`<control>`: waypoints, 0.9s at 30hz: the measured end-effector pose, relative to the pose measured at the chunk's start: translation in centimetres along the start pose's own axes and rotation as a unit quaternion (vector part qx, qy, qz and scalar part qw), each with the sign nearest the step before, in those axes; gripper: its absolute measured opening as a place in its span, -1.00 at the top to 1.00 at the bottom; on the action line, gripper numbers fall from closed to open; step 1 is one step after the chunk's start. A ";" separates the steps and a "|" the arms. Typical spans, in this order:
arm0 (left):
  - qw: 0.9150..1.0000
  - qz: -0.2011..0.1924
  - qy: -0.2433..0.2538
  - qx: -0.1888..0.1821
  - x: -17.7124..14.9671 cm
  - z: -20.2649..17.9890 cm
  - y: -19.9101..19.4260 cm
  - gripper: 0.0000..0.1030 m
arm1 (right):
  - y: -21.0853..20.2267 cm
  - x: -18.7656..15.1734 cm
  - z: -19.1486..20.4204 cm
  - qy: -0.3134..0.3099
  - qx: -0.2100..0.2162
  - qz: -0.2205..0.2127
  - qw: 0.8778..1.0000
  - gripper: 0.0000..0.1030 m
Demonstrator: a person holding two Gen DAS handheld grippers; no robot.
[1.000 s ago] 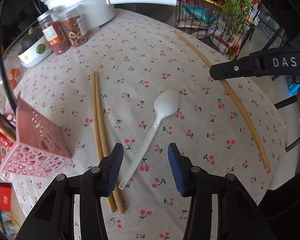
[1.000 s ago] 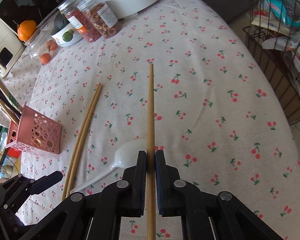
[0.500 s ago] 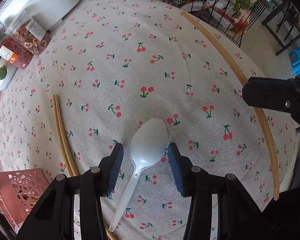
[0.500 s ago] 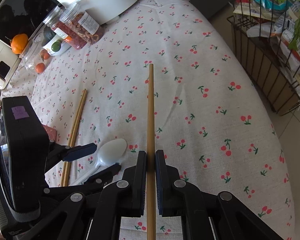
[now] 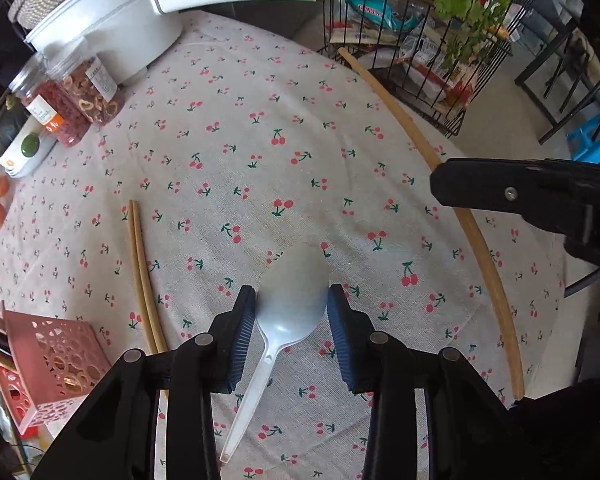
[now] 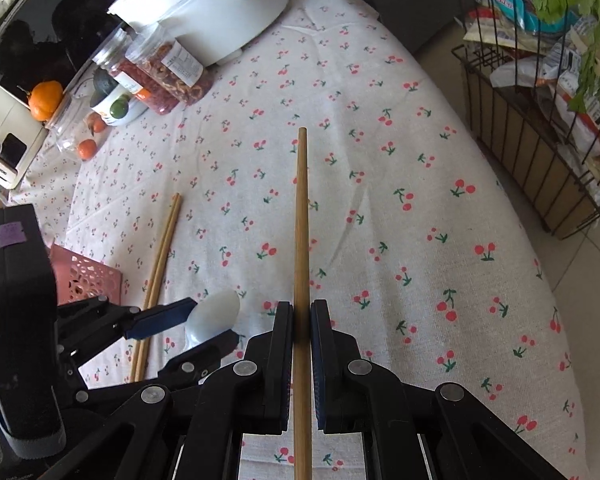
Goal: Organize utensils
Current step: 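Close the left tool on the white spoon and lift it while the right tool holds its chopstick, then carry the white spoon and wooden chopstick into the pink basket and open both tools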
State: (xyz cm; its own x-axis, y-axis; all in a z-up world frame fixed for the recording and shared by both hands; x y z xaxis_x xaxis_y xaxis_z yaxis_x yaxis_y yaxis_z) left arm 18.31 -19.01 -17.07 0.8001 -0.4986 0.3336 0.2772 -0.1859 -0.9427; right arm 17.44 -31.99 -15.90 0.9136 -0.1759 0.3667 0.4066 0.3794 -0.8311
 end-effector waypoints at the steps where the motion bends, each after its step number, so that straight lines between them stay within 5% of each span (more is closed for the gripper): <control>1: 1.000 -0.013 -0.002 -0.004 -0.4 0.1 -1.0 0.25 | -0.4 0.0 0.3 0.000 0.003 -0.008 1.000 0.86; 10: 0.989 -0.130 -0.052 -0.048 -4.7 2.5 -10.2 0.25 | -3.6 -0.3 3.8 -0.004 0.042 -0.080 0.996 0.86; 16: 0.969 -0.217 -0.093 -0.069 -6.7 5.5 -16.1 0.25 | -5.0 -0.5 6.0 -0.009 0.056 -0.125 0.991 0.86; 21: 0.939 -0.314 -0.131 -0.045 -7.6 9.0 -20.4 0.25 | -5.7 -0.5 7.7 -0.024 0.056 -0.158 0.986 0.86; 27: 0.883 -0.435 -0.177 -0.014 -9.4 13.8 -21.6 0.25 | -6.1 -0.3 9.4 -0.045 0.054 -0.195 0.978 0.86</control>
State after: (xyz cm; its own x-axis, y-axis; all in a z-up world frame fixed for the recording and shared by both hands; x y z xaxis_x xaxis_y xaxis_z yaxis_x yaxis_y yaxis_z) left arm 12.12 1.36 0.03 0.4083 0.1384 0.9023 0.8596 -0.3910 -0.3290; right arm 14.76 -25.68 -7.02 0.6843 -0.2469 0.6862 0.7178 0.3938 -0.5741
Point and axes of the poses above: each gripper's, at about its wrist camera, not at the fingertips, and y roughly the way its jaws point, z to its left, x to its top, the point moved 2 cm from there along y, roughly the way its jaws point, and after that the axes turned 2 degrees about -x, right-handed, at the moved point
